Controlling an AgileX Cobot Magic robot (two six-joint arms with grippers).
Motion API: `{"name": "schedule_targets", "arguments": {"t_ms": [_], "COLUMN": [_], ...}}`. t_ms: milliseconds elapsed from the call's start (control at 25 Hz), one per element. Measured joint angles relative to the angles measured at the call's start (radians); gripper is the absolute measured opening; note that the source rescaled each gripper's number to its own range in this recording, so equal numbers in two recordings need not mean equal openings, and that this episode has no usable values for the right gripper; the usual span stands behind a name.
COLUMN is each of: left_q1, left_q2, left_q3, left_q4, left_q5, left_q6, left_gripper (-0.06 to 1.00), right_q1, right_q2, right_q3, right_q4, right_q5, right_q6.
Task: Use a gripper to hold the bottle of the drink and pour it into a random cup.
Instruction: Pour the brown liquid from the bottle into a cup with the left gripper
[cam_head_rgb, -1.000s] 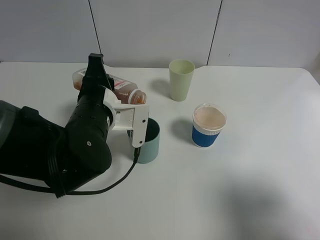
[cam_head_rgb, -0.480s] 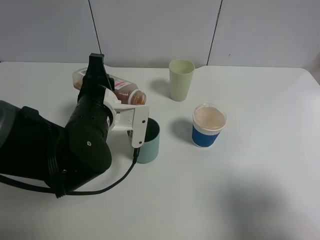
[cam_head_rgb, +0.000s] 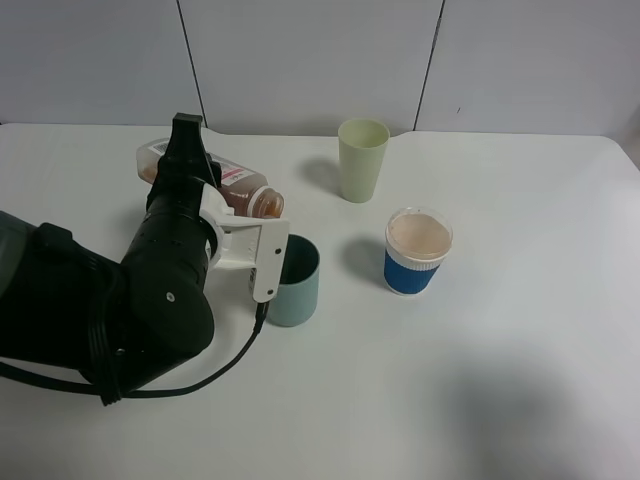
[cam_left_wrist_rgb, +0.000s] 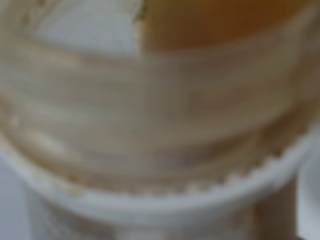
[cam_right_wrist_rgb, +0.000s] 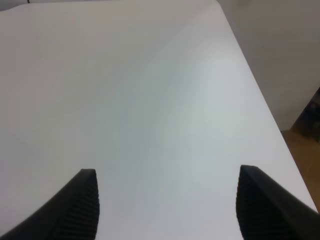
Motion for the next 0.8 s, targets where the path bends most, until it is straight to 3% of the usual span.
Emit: {"name": "schedule_targets", "arguments": {"t_ms": [800], "left_q1": [0.000], "left_q2": [0.000], "left_q3": [0.001], "left_q4": [0.000], "left_q5": [0.008], "left_q6": [0.049], "left_gripper": [0.00], "right_q1": [0.000], "right_q2": [0.000], "right_q3": [0.000], "right_q4": [0.000], "right_q5": [0.000], "right_q6": [0.000]}}
